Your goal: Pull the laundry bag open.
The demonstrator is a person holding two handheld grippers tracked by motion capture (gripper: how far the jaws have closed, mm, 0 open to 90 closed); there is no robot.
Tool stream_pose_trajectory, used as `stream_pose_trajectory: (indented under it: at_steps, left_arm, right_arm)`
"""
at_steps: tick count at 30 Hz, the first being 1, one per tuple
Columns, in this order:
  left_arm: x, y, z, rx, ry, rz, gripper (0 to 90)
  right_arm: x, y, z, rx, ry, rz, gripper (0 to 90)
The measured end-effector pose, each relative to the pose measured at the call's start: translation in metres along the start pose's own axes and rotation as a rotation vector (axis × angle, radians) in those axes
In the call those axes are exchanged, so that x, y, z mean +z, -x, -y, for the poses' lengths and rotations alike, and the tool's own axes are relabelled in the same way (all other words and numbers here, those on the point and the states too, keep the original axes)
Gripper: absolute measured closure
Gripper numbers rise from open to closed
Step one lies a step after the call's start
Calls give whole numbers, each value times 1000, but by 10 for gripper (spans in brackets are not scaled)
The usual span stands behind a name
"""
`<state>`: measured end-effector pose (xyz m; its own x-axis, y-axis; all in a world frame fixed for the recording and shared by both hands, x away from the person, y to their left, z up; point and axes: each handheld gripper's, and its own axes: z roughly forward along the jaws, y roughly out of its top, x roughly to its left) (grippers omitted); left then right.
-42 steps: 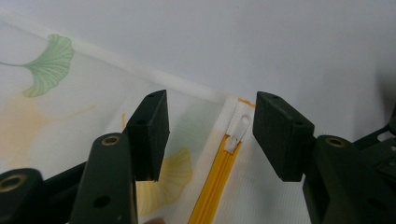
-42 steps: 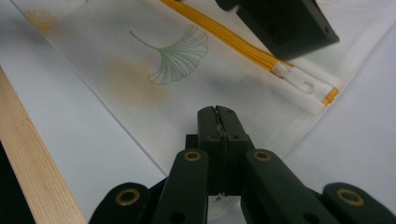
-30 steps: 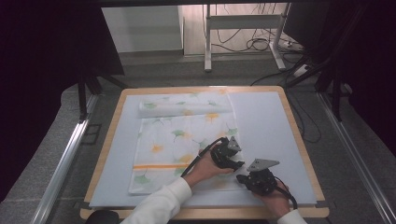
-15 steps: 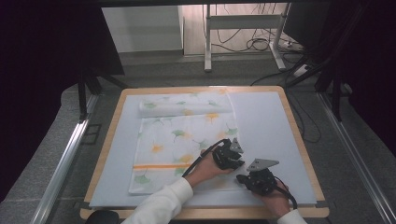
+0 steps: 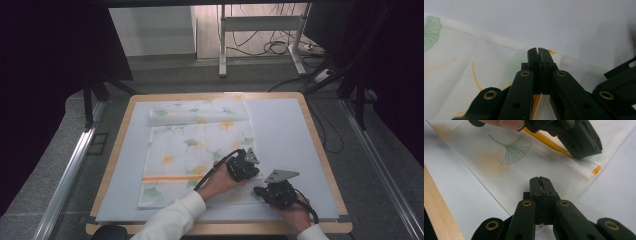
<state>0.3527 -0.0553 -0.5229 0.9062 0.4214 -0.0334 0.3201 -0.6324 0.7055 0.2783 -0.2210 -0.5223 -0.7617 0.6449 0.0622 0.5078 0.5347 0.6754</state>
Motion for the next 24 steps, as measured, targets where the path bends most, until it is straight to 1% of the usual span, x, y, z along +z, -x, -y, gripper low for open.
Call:
stream_pose_trajectory:
  at_steps: [4,6,8,9,10,13,14,16,20,24]
  left_arm:
    - [0,2,0,9,-7,-13,900]
    - [0,2,-1,7,-8,-16,900]
    - [0,3,-1,8,-7,-18,900]
    - [0,3,0,9,-5,-20,900]
    - [0,2,0,21,-13,-22,900]
    - [0,3,0,19,-4,-24,900]
    - [0,3,1,19,-3,-26,900]
    - [0,3,1,24,-5,-28,900]
    - [0,7,1,38,-6,-48,900]
    - [-3,9,3,51,-15,-66,900]
  right_arm:
    - [0,1,-1,7,0,14,887]
    - [-1,4,-3,15,19,23,887]
    - [0,7,-7,22,32,41,888]
    - [1,8,-8,32,35,48,888]
    - [3,11,-10,39,30,58,888]
    - [8,15,-11,49,10,77,891]
    - [9,17,-11,50,11,83,891]
    - [7,20,-10,68,14,93,893]
    - [7,25,-9,125,19,73,894]
    - [7,28,-8,166,24,56,895]
